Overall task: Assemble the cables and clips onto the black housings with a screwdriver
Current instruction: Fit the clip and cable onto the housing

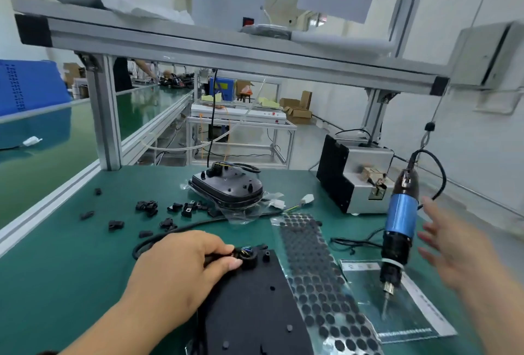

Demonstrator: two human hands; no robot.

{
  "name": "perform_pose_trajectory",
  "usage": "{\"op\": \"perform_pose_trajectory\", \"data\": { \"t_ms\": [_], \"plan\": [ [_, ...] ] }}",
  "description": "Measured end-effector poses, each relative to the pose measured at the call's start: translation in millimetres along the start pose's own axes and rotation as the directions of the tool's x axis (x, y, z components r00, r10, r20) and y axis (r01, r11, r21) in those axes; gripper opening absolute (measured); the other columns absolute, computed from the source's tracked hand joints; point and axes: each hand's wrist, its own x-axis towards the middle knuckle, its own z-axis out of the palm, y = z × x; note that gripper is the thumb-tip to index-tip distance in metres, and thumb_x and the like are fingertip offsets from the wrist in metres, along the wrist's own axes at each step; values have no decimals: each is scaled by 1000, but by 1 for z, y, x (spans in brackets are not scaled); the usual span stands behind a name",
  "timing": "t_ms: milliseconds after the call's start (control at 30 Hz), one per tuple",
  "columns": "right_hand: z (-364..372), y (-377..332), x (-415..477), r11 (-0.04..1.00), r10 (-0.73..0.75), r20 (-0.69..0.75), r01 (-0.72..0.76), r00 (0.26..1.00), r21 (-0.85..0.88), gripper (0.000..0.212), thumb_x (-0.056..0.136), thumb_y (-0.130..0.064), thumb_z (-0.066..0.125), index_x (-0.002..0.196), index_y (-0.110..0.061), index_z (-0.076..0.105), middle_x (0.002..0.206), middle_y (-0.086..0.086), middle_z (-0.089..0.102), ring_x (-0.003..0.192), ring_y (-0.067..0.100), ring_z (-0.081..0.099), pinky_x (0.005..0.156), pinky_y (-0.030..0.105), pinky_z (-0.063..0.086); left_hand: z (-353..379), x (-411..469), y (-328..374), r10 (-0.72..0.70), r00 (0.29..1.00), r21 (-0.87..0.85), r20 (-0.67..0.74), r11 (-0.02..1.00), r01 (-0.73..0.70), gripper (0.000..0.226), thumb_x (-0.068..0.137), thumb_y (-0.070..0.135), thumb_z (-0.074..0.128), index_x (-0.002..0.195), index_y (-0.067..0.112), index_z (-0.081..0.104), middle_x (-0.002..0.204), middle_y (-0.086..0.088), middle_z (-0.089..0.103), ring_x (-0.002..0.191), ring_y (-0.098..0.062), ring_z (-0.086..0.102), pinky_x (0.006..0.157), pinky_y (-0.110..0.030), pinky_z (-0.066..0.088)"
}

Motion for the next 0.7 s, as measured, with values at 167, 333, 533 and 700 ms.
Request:
{"op": "perform_pose_trajectory", "data": {
  "t_ms": [167,333,533,700],
  "plan": [
    [18,18,-9,957,216,343,-268,914,114,58,76,-51,67,109,-6,54,85,18,65,66,27,66,60,39,57,-1,-2,2,-18,999,-82,28,996,20,27,74,64,65,96,48,68,82,34,63,79,9,58,74,-21,52],
    [39,11,-15,961,49,194,-99,980,260,41,79,-48,72,93,-18,49,65,6,50,40,14,49,41,24,48,1,-2,0,-37,999,-117,27,992,40,28,72,65,66,94,49,68,79,32,64,79,8,59,75,-22,51],
    [78,-27,-74,761,-373,403,27,836,649,27,78,-41,75,85,-25,55,64,1,54,46,11,50,51,23,49,2,-1,-2,-32,999,-119,10,992,33,32,70,66,66,96,48,67,82,33,63,81,8,59,77,-24,53],
    [137,-45,-125,725,-574,590,18,568,688,40,78,-35,73,103,-17,48,63,2,56,46,14,51,50,26,48,4,-2,-2,-37,999,-120,9,992,38,32,70,66,66,96,47,66,81,32,62,79,7,58,75,-25,53]
  ]
}}
